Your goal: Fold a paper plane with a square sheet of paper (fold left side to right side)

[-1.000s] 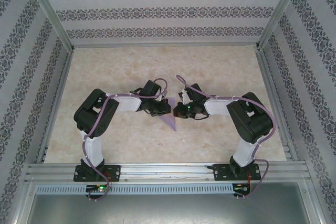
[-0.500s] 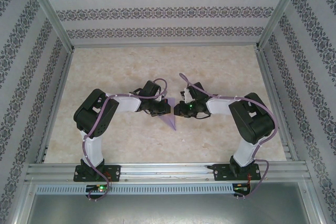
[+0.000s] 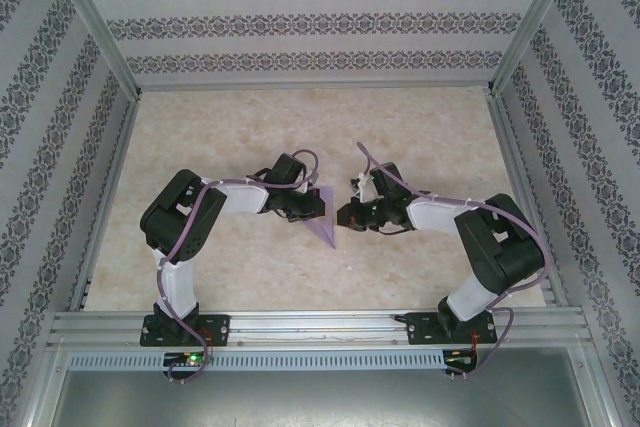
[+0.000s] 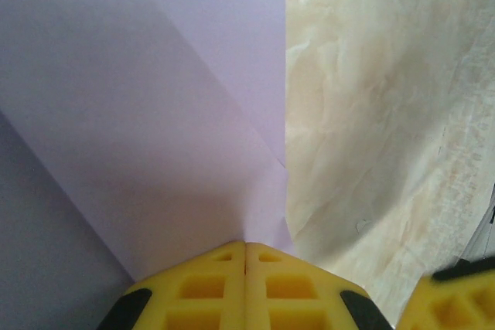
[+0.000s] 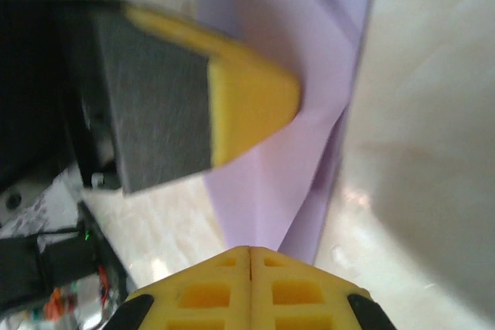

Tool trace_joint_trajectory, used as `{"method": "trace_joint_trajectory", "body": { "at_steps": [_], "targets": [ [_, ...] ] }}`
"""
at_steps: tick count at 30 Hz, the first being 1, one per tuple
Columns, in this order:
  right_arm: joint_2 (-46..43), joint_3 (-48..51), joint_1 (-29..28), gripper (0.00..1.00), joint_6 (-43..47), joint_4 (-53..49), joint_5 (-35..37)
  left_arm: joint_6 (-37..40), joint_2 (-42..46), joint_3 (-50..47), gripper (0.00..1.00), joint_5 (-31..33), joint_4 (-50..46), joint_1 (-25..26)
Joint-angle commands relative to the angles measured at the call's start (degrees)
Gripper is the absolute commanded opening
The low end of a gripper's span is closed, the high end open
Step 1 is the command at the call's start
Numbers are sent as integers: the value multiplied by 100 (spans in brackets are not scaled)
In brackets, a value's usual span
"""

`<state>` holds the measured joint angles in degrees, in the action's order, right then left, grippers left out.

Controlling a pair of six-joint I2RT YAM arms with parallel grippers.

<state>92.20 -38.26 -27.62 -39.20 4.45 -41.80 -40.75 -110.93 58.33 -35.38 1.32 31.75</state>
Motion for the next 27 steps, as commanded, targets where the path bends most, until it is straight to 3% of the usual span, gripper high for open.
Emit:
{"method": "trace_joint_trajectory", "body": {
  "at_steps": [1,27],
  "targets": [
    [-76,252,-235,3,-419,619,-487,50,-165,-192,2,366,-355,-63],
    [377,302,-593,2,-233,226,14,85,-183,-157,2,391,-415,-96]
  ]
}}
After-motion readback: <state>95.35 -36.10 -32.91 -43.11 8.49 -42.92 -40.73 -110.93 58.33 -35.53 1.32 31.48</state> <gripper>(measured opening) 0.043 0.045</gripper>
